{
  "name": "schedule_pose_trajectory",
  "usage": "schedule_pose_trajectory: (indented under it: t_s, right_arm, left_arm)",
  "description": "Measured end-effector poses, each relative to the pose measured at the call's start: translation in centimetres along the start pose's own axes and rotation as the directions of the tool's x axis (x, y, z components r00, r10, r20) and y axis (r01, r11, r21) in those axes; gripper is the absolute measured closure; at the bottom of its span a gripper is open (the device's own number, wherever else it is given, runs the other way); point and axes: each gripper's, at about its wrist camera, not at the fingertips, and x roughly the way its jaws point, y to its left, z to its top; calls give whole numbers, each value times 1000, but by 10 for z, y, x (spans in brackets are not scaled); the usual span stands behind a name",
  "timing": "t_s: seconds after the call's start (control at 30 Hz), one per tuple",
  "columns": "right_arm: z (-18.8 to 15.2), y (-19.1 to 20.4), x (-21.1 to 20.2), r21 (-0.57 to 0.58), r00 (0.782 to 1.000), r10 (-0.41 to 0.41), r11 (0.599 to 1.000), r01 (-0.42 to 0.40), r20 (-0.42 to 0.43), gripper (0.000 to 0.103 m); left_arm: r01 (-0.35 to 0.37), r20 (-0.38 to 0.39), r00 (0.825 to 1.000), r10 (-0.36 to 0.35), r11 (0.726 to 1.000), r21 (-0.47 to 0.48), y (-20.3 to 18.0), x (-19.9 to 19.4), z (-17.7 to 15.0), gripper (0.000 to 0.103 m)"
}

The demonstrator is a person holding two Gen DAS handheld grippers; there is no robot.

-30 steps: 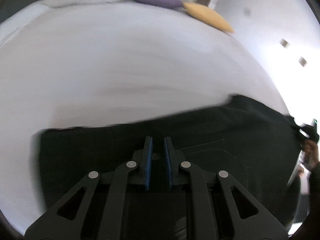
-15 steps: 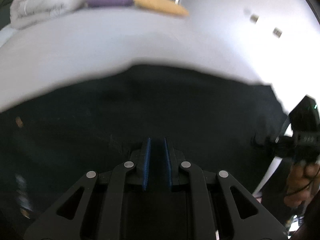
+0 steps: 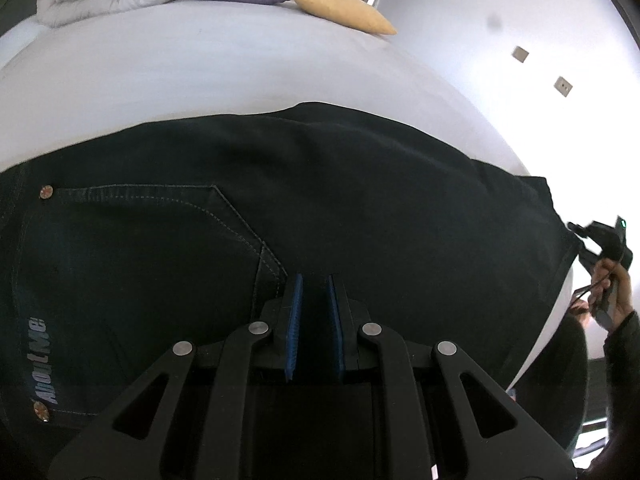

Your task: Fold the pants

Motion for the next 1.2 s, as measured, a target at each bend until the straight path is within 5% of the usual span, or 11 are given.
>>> schedule_pose_trajectory:
  t_s: [0.03, 0.07, 0.33, 0.57, 0.87, 1.03, 1.2]
  right_arm:
    - [4, -11, -15, 45, 998, 55, 997, -55, 19, 49]
    - [3, -20, -27, 87, 994, 103, 991, -105, 26, 42]
    - [-42, -51, -38, 169, 969, 222, 965, -201, -110, 40]
    - [-51, -38, -1, 238, 951, 284, 939, -250, -123, 51]
    - [-41, -19, 30, 279, 939, 327, 916, -288, -103, 89]
    - [-42, 1, 23, 194, 960, 266, 950, -245, -90, 91]
    - [-68, 84, 8, -175, 980, 160, 968, -179, -117, 91]
  left_arm:
    - [0, -1, 1000, 0, 1000, -3, 5, -1, -1, 90]
    - [-1, -2, 1000, 1, 1000, -4, 25, -13, 4, 90]
    - [-36, -4, 999, 36, 999, -1, 17, -10, 7, 90]
    - [-33, -6, 999, 33, 999, -16, 15, -5, 8, 90]
    - [-22, -9, 1000, 22, 1000, -21, 21, -8, 11, 90]
    - [-24, -9, 1000, 24, 1000, -19, 21, -8, 10, 90]
    - [-28, -5, 1000, 28, 1000, -11, 22, -9, 11, 90]
